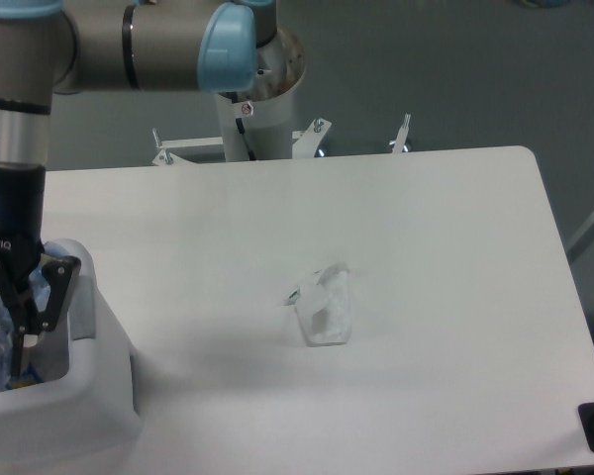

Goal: Place the trash in the trash can
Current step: 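Lower the bottle into the bin and open the gripper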

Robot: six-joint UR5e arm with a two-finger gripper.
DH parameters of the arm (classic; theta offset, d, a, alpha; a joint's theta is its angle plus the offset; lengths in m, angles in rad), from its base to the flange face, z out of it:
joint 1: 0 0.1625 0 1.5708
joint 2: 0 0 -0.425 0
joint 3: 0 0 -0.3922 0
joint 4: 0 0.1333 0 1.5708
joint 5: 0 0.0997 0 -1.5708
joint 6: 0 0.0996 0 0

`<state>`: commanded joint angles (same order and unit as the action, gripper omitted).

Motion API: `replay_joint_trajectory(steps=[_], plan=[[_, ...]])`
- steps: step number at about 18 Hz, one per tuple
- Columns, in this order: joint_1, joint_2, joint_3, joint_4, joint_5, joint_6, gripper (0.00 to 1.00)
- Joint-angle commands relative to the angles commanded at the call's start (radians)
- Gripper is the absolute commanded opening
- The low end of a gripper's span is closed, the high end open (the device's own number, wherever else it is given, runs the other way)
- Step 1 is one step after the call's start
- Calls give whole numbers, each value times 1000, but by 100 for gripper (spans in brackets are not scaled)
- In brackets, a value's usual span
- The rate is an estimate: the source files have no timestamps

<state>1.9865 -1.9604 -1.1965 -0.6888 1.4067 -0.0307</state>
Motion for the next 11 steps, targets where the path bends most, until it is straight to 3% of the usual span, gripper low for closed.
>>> replay_joint_trajectory(steps=[7,8,11], plan=[[-8,-25,17,0,0,0,65],[-8,-25,18,0,0,2,70],[-8,-35,15,0,2,2,72]])
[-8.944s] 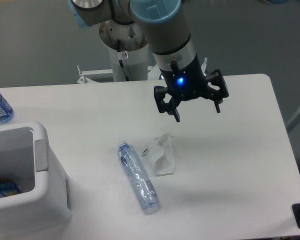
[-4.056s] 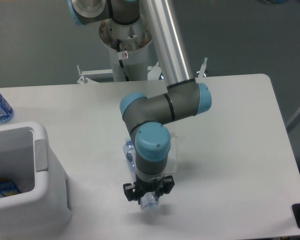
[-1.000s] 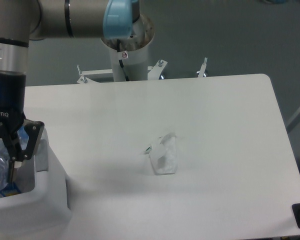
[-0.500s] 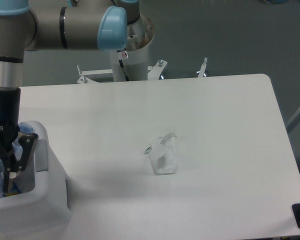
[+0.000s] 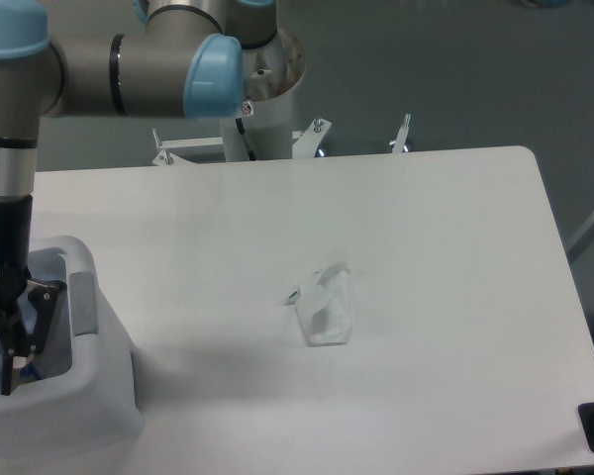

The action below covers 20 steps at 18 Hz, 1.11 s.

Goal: Place the trash in the trash can
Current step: 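Lower the bottle into the bin and open the gripper, then move the empty gripper over the crumpled plastic bag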

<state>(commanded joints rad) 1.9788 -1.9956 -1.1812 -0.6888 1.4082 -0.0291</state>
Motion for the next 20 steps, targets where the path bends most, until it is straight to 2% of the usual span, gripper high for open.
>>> replay_joint_trajectory(steps=[2,3,4,9,11,13,16,18,20], plan=[[-2,-8,0,0,0,0,72],[-5,-11,2,0,0,2,80],[-5,-11,0,0,0,6,99],[3,6,-28,-3,27,5,100],[55,21,-58,-6,111,9,100],[116,55,-113,-6,243,12,100],[165,61,-210,-8,420,12,100],[204,83,-291,-12,456,38,100],[241,103,-391,-12,457,144,100]])
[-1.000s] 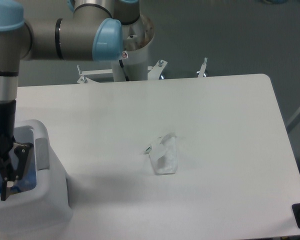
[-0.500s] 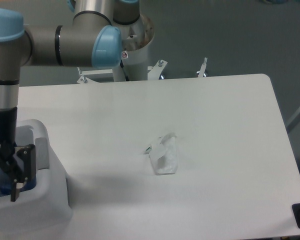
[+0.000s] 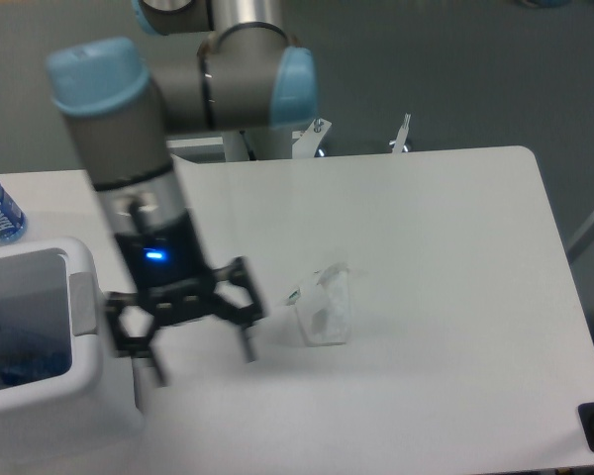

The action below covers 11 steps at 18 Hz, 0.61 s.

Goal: Place the trash in the trash can
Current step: 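Move the empty gripper over the crumpled plastic bag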

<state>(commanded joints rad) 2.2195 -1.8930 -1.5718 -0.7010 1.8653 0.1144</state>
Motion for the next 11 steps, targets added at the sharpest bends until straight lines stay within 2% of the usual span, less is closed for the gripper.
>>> replay_joint_trajectory(steps=[2,5,9,11], plan=[[37,32,-100,0,-3,158,100],[75,55,-183,-6,-26,344,100],[137,42,-247,-67,-40,467,100],[157,32,-264,-75,-66,499,100]])
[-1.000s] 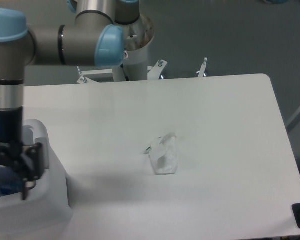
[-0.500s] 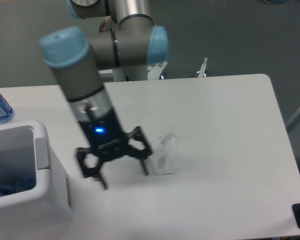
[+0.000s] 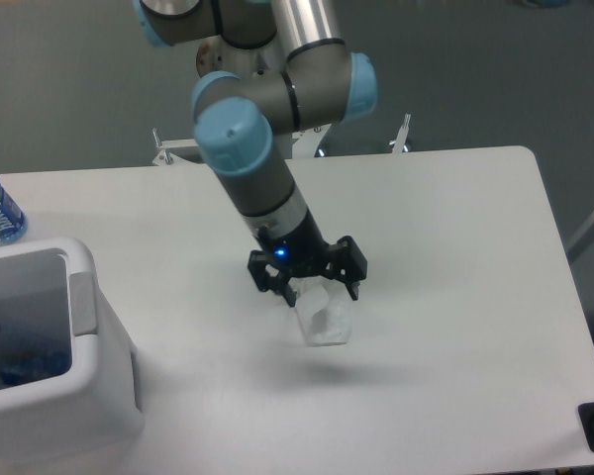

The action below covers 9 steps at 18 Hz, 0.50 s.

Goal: Place the trash in the trash can
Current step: 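Move the empty gripper over the crumpled plastic bag, then lower the gripper and pinch the plastic bag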

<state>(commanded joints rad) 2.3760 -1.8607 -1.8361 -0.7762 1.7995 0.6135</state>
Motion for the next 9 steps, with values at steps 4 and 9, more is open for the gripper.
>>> replay_joint_trajectory(steps=[4,9], plan=[[37,-3,-49,2,-45,28,100],[35,-24,-74,2,-97,45,100]])
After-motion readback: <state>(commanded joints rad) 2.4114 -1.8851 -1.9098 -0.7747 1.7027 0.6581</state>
